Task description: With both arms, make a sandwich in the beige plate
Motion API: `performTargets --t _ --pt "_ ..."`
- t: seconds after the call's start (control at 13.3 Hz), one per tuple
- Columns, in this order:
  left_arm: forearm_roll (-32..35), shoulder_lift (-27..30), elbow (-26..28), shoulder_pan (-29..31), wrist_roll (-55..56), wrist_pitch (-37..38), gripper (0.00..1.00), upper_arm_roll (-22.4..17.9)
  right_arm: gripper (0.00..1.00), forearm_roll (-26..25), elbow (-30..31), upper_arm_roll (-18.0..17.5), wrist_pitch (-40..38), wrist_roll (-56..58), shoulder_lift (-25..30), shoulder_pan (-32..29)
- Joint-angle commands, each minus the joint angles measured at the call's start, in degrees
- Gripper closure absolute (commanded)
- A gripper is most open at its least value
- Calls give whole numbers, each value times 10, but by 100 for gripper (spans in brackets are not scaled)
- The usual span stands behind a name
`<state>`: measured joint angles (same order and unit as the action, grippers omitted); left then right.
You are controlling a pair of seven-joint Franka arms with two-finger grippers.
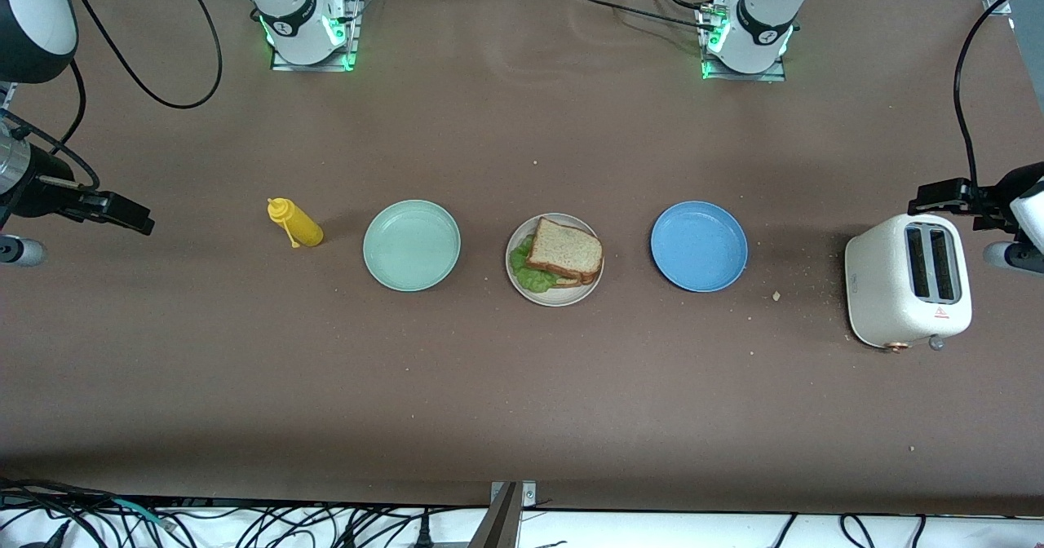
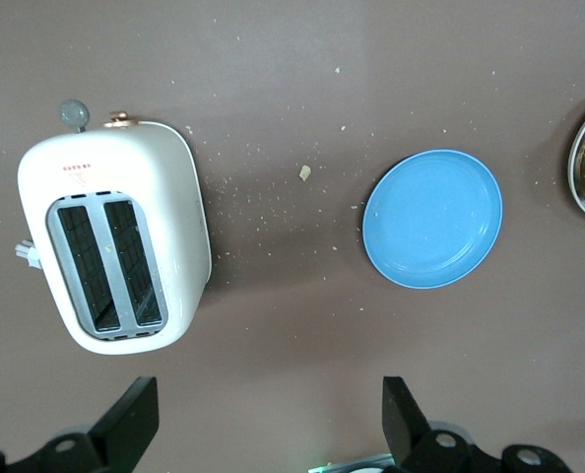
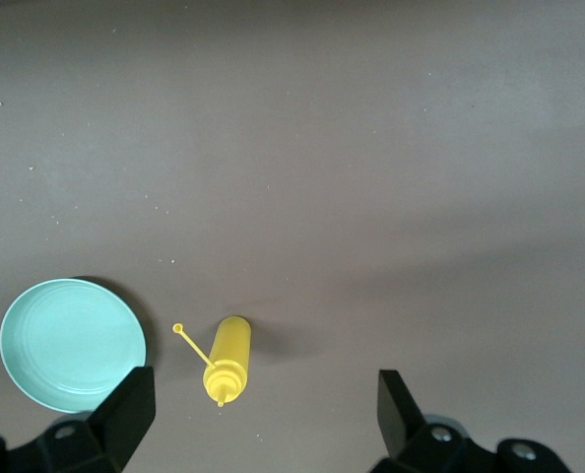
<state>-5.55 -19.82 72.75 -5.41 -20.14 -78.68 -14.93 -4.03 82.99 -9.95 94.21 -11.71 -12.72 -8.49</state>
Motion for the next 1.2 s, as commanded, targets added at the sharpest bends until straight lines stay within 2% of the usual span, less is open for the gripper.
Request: performTargets --t 0.0,0.15,0.3,0.45,0.68,1.13 --pt "13 43 55 -5 14 -31 0 12 0 5 -1 -7 0 -9 7 -6" --pt "17 72 89 -8 41 -41 0 33 0 12 -1 -6 -1 -9 7 -6" --pt "21 125 162 -8 48 -83 0 45 0 12 -1 -6 -1 -8 6 -6" --pt "25 158 209 -8 63 -118 0 58 0 12 -1 -6 -1 -6 6 -6" --pt "63 193 230 -7 69 -135 0 80 0 12 -1 -7 -1 -6 5 -4" --pt "66 209 231 -2 76 -166 0 82 0 12 -1 -6 -1 -8 5 -4"
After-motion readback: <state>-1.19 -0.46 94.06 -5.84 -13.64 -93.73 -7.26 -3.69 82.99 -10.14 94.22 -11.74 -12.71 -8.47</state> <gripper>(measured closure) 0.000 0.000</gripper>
